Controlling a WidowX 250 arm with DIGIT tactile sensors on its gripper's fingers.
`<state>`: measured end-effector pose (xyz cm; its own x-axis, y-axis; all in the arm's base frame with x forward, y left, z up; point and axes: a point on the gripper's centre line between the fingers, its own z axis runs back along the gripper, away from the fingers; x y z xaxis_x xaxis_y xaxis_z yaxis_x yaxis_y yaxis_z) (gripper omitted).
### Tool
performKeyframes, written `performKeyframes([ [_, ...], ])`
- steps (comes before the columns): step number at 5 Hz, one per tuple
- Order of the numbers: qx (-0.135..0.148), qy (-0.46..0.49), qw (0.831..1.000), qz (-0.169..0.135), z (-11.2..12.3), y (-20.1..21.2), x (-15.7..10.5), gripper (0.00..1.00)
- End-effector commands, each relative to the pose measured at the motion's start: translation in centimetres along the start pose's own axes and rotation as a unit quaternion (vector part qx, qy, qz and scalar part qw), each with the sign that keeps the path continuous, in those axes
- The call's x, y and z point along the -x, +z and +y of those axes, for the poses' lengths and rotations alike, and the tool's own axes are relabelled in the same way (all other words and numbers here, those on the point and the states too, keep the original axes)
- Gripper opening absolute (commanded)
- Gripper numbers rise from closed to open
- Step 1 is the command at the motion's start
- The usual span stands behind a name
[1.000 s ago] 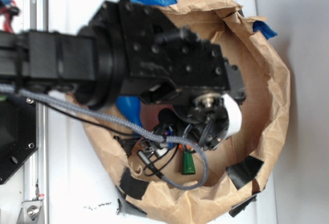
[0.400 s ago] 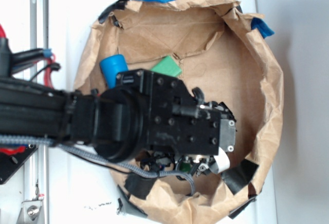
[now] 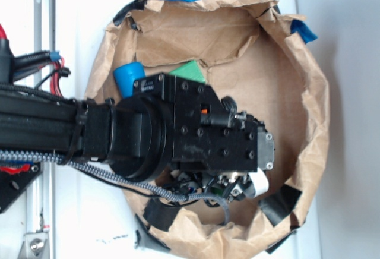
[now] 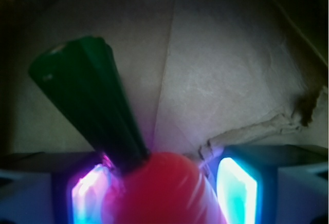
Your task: Grab the carrot.
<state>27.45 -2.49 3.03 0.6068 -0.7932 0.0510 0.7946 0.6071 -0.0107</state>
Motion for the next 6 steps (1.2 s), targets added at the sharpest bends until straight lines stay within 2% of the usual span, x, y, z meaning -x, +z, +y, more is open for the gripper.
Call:
performKeyframes([
  [1, -0.048, 0.124, 0.987, -0.089, 2.2, 5.7, 0.2, 0.00],
  [2, -0.082, 0.205, 0.971, -0.095, 2.6, 8.0, 1.1, 0.00],
  [3, -0.067, 0.300, 0.945, -0.113, 2.1, 11.2, 2.3, 0.00],
  [4, -0.061, 0.378, 0.917, -0.113, 1.6, 13.5, 3.1, 0.00],
  [6, -0.047, 0.442, 0.889, -0.109, 1.1, 15.5, 3.2, 0.00],
])
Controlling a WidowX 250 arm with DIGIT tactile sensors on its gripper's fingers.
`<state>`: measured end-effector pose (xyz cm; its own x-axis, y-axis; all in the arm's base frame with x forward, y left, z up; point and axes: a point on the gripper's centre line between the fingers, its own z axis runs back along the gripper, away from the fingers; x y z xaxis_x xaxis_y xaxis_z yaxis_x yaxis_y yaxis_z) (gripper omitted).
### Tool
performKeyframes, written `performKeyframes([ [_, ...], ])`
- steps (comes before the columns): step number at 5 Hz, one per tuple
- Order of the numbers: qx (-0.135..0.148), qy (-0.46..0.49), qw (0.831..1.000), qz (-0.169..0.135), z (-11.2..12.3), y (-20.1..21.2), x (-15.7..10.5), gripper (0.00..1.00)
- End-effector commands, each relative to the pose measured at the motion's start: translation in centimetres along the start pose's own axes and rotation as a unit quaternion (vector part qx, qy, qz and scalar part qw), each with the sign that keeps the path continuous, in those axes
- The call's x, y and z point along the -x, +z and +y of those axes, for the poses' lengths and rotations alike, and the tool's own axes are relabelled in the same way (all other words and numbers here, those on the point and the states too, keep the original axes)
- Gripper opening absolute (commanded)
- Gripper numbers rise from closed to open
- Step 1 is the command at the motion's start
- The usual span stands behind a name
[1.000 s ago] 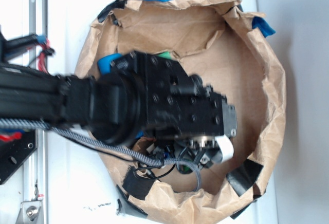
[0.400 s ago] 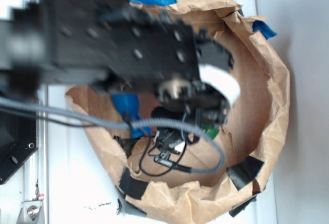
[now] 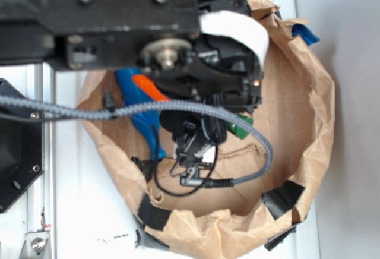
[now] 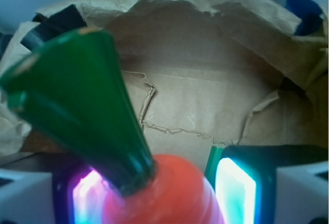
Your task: Grab the carrot.
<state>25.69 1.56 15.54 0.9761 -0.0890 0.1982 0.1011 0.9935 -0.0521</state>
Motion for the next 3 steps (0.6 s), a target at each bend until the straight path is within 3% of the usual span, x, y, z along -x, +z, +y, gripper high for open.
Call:
performKeyframes([
  [1, -0.033, 0.074, 0.996, -0.042, -0.76, 2.95, -0.71, 0.00],
  [3, -0.026, 0.085, 0.995, -0.045, -1.07, 3.11, -0.53, 0.00],
])
